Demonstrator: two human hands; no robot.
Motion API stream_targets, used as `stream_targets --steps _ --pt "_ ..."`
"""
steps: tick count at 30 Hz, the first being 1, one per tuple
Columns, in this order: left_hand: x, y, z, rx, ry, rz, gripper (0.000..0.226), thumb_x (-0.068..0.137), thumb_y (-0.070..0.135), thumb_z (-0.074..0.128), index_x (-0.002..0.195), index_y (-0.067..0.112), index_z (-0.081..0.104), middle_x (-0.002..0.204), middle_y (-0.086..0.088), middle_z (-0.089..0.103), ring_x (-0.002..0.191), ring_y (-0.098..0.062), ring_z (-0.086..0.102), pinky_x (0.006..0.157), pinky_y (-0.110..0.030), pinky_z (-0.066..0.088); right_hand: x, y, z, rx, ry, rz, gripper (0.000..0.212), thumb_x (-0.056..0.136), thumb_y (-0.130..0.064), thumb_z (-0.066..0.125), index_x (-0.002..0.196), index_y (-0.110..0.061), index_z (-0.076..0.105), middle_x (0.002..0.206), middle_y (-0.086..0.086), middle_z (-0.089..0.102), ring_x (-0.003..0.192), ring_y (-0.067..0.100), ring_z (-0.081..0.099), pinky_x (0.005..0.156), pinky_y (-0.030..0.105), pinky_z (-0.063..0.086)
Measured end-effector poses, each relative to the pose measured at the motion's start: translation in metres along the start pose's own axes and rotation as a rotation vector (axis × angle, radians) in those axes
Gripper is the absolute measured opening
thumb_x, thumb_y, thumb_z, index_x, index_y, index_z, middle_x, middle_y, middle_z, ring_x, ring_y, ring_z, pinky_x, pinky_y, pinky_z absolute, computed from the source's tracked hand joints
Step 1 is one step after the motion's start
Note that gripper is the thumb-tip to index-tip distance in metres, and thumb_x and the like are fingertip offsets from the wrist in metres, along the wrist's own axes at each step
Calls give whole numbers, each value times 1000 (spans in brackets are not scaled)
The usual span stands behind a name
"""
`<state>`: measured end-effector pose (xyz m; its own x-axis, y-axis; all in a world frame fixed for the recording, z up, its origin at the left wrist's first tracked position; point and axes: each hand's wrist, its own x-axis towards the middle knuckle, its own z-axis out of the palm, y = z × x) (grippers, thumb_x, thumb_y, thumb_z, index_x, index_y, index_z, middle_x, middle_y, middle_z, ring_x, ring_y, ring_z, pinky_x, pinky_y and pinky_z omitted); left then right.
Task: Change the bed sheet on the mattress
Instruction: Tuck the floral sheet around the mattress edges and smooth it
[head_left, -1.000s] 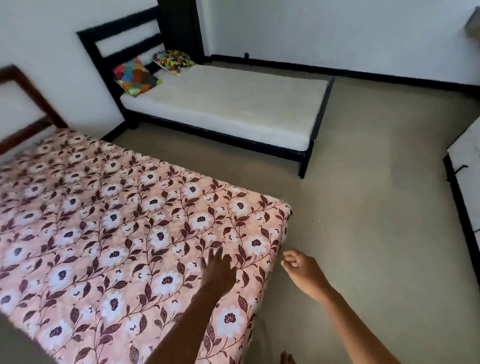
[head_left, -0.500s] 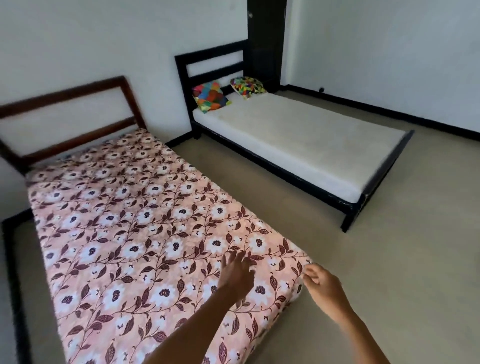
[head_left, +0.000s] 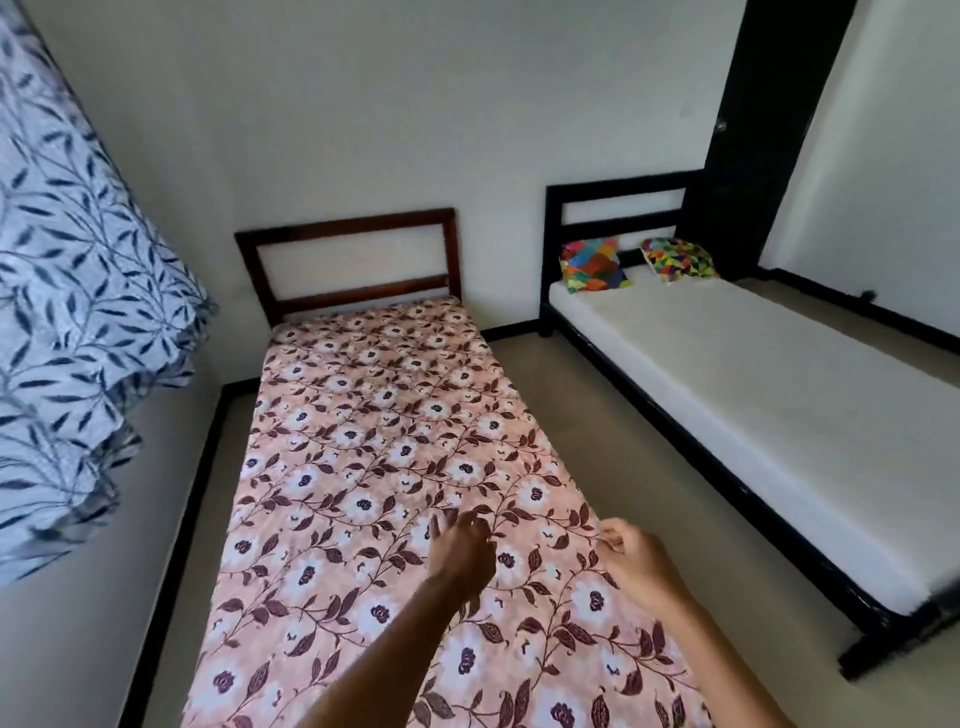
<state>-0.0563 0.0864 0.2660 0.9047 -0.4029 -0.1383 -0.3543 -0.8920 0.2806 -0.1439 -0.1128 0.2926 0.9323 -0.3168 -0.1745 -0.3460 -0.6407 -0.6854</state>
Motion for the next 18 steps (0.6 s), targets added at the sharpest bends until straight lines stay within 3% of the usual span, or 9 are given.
stream_targets --steps 3,7,10,11,13,16,18 --pt "-16 14 -7 -44 56 -57 29 98 26 43 121 13 55 147 -3 38 140 -22 21 116 -52 4 5 -11 -6 -36 -19 -81 33 93 -20 56 125 -12 54 123 1 60 93 7 57 83 18 46" --pt "-60 30 -13 -102 164 -189 34 98 27 44 128 14 50 151 -4 31 143 -25 14 115 -51 -1 -7 -21 -5 -77 -110 -191 33 93 -19 55 124 -10 53 119 1 61 97 23 64 86 38 53" --pt "-118 38 -7 -170 235 -309 32 98 26 44 126 15 53 152 -4 29 144 -24 13 115 -49 -1 -32 -29 9 -156 -184 -305 29 95 -20 52 122 -11 53 113 6 64 71 16 64 59 25 53" --pt "-137 38 -2 -182 258 -351 31 98 25 44 125 16 54 151 -3 30 143 -23 14 116 -48 1 -42 -32 16 -158 -212 -338 28 95 -21 52 121 -13 52 106 6 65 56 11 55 47 19 45" --pt "-185 31 7 -172 296 -459 30 98 25 43 124 16 55 149 -2 34 141 -20 20 117 -46 8 -68 -42 38 -173 -274 -415 25 95 -23 52 120 -17 52 86 -1 63 47 6 40 40 13 30" --pt "-272 7 22 -152 391 -657 29 96 25 44 121 16 55 140 -1 45 133 -19 31 112 -41 24 -123 -71 81 -220 -385 -533 28 93 -26 54 118 -14 54 82 -4 58 63 12 51 52 19 37" --pt "-323 -7 27 -140 434 -781 27 93 26 45 116 18 56 135 4 48 131 -18 33 108 -37 24 -157 -87 106 -249 -442 -599 34 91 -30 55 121 -14 54 84 -2 59 74 20 55 61 25 40"
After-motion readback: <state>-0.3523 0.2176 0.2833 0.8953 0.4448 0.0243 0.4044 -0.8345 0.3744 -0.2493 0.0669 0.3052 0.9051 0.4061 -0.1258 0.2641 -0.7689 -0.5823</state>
